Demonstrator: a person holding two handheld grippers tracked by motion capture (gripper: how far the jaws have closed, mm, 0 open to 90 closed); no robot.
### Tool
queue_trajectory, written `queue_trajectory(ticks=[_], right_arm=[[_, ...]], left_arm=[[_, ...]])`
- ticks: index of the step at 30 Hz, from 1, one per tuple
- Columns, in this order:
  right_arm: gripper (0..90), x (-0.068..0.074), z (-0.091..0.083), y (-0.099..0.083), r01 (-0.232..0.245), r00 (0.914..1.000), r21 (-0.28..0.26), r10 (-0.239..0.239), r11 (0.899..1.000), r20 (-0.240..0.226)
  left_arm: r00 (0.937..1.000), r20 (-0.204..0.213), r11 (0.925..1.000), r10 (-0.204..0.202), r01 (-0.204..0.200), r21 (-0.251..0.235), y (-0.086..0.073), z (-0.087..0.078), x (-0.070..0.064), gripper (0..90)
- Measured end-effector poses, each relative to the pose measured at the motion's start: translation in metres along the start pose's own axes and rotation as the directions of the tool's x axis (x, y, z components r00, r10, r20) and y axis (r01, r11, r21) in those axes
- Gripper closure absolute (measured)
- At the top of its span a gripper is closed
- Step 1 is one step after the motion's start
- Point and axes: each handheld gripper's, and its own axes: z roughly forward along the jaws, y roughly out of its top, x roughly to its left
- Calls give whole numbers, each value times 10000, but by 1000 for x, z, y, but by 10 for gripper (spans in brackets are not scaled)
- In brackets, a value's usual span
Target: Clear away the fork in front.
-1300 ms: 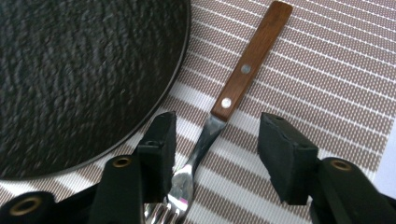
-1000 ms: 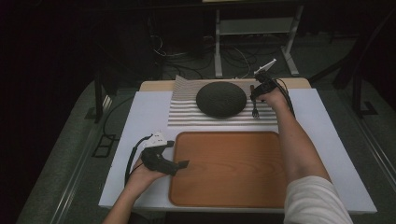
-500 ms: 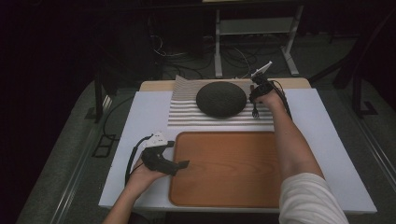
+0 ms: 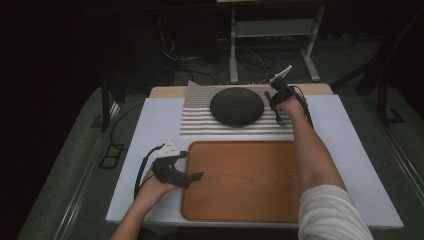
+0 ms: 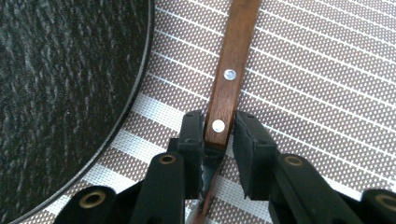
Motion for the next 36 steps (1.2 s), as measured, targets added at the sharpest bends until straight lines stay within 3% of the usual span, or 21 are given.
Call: queue_trajectory(ticks=[17, 22, 36], right_arm=[[767, 1, -1, -1, 174, 9998, 133, -175, 9998, 108], [767, -5, -5, -4, 57, 9997, 189, -53, 9998, -221], [770, -12, -46, -17, 162, 9924, -602, -234, 9981, -1211]], left_arm=[[10000, -43, 10000, -16, 16, -30, 0, -1, 1, 1], [10000, -50, 10000, -23, 23, -41, 0, -1, 1, 1], [9999, -117, 10000, -8, 8, -30, 0, -1, 1, 1]])
